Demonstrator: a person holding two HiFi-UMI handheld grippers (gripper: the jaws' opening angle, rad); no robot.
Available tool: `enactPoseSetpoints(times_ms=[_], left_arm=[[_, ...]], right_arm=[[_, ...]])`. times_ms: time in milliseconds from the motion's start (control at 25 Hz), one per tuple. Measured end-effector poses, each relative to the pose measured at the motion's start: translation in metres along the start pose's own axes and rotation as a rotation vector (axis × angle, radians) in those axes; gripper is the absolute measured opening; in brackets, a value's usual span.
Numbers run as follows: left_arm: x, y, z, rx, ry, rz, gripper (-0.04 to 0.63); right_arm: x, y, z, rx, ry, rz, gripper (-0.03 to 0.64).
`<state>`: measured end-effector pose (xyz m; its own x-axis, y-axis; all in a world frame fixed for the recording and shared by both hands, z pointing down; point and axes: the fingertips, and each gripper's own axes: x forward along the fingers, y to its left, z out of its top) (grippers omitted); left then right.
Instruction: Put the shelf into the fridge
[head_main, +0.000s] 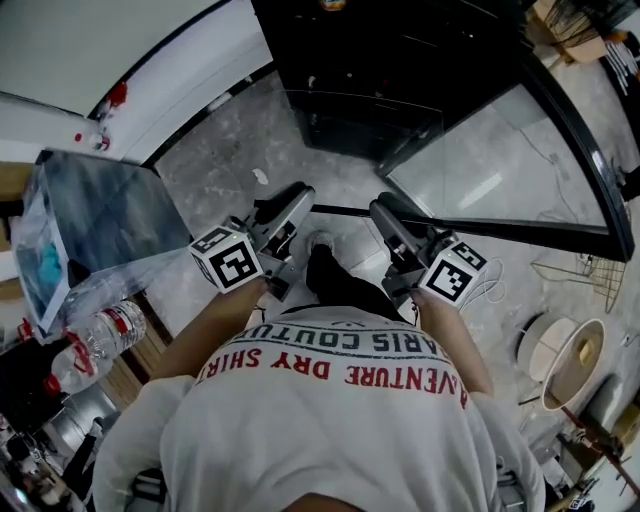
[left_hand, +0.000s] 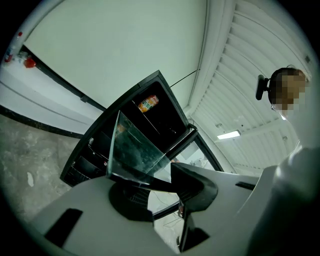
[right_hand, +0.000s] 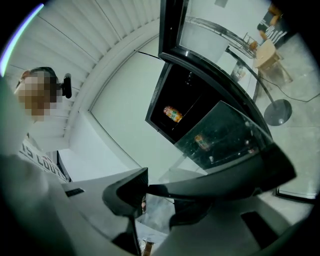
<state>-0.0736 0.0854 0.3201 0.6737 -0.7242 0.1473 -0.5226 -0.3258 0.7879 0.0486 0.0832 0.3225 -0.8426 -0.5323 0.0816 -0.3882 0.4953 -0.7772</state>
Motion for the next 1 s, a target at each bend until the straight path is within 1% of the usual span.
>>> enactPoseSetpoints(times_ms=[160, 520, 680, 1000], left_arm=[[0.015, 0.018, 0.007, 0.005, 0.015, -0.011, 0.130], [0.046, 0.059, 0.014, -0.004, 0.057, 0.004, 0.132], [0.053, 0.067, 0.013, 0.001, 0.073, -0.004, 0.133], [0.061, 0.083, 0.013, 0.020, 0.108, -0.004, 0.137]], right_arm=[[0.014, -0.018, 0.005, 0.011, -0.005, -0.012, 0.137], [0.039, -0.059, 0.008, 0.056, -0.011, -0.055, 0.135], [0.042, -0.068, 0.008, 0.056, -0.014, -0.071, 0.136], [0.053, -0.084, 0.005, 0.063, -0.034, -0.077, 0.137]])
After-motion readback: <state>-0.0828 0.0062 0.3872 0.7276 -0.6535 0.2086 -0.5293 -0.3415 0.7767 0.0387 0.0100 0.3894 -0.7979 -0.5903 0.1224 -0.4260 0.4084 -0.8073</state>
